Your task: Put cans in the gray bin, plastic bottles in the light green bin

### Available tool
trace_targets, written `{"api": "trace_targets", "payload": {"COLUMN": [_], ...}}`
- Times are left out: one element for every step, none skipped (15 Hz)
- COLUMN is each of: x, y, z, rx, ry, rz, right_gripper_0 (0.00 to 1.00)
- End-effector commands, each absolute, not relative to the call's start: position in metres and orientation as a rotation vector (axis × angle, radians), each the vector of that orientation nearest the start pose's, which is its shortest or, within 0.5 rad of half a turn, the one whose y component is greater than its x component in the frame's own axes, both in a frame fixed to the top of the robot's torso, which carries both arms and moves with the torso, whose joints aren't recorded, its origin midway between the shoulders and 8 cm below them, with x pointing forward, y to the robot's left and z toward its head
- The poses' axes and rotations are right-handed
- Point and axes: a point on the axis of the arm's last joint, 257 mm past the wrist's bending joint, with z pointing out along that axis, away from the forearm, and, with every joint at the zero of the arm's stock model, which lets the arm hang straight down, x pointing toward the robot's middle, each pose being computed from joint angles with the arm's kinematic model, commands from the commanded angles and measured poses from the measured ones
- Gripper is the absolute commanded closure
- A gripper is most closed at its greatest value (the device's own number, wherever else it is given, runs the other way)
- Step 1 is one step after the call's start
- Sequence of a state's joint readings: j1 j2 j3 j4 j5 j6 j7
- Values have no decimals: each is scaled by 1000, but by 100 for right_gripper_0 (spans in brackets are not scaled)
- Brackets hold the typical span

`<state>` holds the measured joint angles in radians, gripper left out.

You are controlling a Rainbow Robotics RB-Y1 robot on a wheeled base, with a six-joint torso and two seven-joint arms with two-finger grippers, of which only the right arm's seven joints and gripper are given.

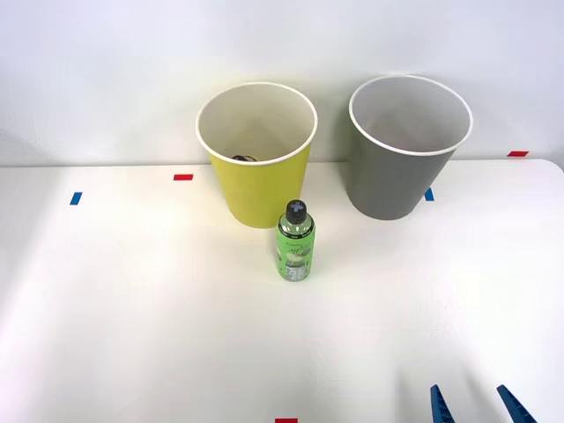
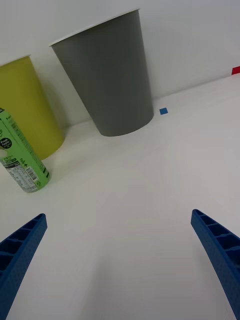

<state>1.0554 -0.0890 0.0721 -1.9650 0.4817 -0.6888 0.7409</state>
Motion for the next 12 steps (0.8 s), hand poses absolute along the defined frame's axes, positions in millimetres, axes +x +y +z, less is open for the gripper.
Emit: {"api": "trace_targets", "payload": {"x": [224,224,224,224,224,224,224,224,224,224,225,224], "y": [-240,-240,-240,-240,-240,-240,-240,-240,-240,-240,-238,-235], "z": [-268,-268,-268,-268,-268,-268,-268,-268,-268,-268,-282,-280], "rx": [147,147,147,147,147,147,147,147,147,147,161,157], "ry": [1593,1593,1593,1593,1593,1593,1593,1593,1593,1593,1614,1602], "rz": [312,312,312,312,312,312,312,312,312,312,316,329], "right_gripper_0": [0,0,0,0,0,0,0,0,0,0,0,0]}}
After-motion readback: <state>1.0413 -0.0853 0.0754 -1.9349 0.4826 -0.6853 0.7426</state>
